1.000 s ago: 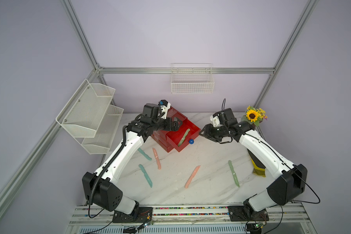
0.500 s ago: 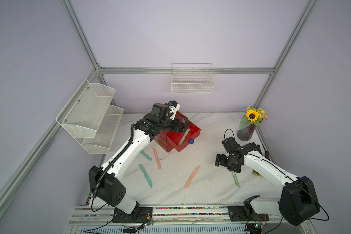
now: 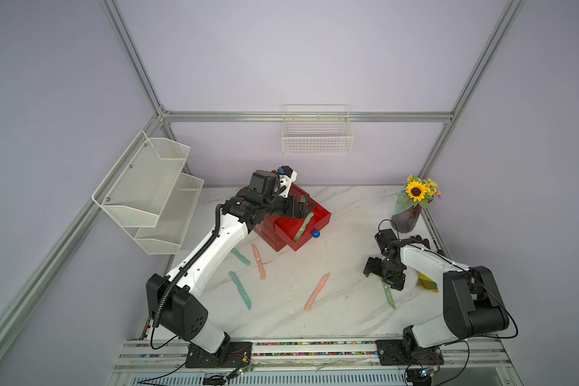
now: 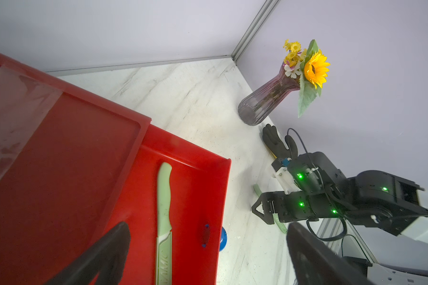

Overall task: Place the fruit knives into the drawer by color
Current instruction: Move the fruit knife to the center of the board.

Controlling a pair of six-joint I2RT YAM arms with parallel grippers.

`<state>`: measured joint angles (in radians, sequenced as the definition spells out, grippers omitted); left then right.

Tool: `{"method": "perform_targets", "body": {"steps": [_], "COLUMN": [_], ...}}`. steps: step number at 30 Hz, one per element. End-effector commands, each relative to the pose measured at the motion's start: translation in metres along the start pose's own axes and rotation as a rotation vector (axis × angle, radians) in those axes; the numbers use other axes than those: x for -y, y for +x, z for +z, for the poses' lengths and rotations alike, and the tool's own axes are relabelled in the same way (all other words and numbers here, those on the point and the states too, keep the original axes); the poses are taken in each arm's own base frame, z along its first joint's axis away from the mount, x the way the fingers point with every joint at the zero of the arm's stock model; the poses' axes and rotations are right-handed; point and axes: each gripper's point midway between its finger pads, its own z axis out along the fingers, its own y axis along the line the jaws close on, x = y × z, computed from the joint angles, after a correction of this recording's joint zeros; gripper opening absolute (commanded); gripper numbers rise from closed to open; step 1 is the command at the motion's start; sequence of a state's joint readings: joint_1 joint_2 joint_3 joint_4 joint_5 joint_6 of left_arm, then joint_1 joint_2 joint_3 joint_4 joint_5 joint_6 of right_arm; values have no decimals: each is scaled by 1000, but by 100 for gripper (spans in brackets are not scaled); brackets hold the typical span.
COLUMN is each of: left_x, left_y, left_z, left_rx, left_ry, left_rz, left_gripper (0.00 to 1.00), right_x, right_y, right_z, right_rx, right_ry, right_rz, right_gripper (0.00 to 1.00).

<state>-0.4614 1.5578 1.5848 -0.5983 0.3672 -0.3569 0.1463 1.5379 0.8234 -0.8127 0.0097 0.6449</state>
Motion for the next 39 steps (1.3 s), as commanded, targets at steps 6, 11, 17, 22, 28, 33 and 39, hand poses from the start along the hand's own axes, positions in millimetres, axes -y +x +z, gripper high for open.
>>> {"method": "perform_targets", "body": {"steps": [6,11,17,22,28,33,39], "left_x": [9,3,0,-1,-5,-7,-10], "left_y": [-15,-14,-16,-17,-15,-15,-15], "left_z": [-9,-9,-7,-6,-5,-3,-3], "left_rx": [53,53,53,54,50,48,48], "left_ry": [24,11,12,11,4,2,-3], "left_rz": [25,20,11,9,2,-4,-6], "left_gripper": [100,100,100,100,100,100,100], "right_x": [-13,-15,-27,-48,-89,-124,-131], "right_y": [-17,-13,-26,-55,-118,-165,-174], "right_z": [10,6,3,4,-6,-11,-3], "right_rx": [16,11,15,41,147,198,173], "right_ry": [-39,-65,-79,-85,-100,-108,-90], "right_rz": [-18,-39,-67,-125,-221,-289,-346], "right_gripper": [86,54,26,13,13,14,24]}}
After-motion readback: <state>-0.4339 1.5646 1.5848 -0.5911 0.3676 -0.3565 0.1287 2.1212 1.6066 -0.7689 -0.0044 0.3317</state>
